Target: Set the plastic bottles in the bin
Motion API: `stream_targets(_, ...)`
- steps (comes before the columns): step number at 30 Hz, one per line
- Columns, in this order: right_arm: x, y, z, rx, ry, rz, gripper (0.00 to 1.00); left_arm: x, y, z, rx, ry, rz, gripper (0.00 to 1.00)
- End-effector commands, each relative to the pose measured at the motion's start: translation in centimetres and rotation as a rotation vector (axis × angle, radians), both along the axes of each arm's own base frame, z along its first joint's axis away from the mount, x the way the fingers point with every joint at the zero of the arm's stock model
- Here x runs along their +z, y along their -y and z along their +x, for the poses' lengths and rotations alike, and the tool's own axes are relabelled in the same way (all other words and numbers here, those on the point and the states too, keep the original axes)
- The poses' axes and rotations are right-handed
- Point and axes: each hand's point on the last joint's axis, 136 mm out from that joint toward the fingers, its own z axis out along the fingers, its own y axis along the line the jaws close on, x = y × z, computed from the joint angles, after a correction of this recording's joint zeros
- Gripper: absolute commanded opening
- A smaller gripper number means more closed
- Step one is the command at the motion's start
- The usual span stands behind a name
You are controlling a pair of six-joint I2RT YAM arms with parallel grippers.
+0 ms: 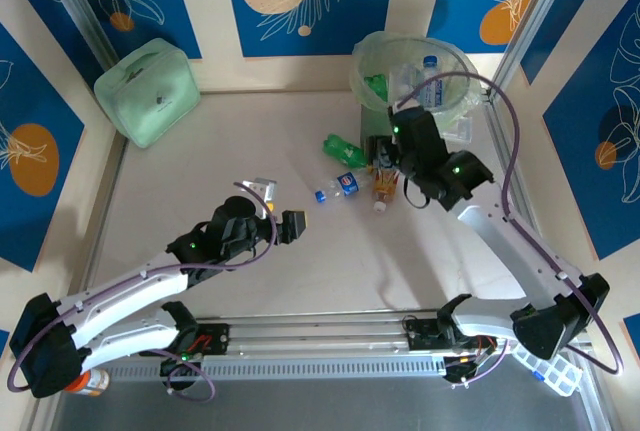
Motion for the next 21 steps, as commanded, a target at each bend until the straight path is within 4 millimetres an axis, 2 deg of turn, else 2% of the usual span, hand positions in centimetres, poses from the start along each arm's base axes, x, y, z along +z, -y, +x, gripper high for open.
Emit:
stream_targets(1,-4.5,0.3,0.2,-0.14,-0.054,0.056,0.63,0.0,-0.1,0.2,0.017,0.017,-0.003,0.92)
stream_targets(5,-10.5,0.0,0.4,-0.174,-0.161,0.027,0.62,-0.1,-0.3,0.2,0.026,0.02,-0.001,0.92)
stream_targets(9,-14.7,0.0,1.6,-0.21,-0.241,-0.054,0.62,0.0,-0.5,0.2,0.031,0.024,0.0,0.92)
stream_targets(12,-17.4,0.7,2.7,-0.238,-0.291,-0.096,0.67,0.1,-0.6,0.2,0.034,0.029,-0.001,0.92)
stream_targets(16,-19.8,1.0,3.8,-0.224,-0.335,-0.077,0.71,0.2,-0.6,0.1,0.033,0.031,0.001,0.92)
stream_targets(21,-21.7,1.6,4.5,-0.226,-0.358,-0.053,0.7,0.4,-0.5,0.0,0.022,0.032,-0.008,0.93)
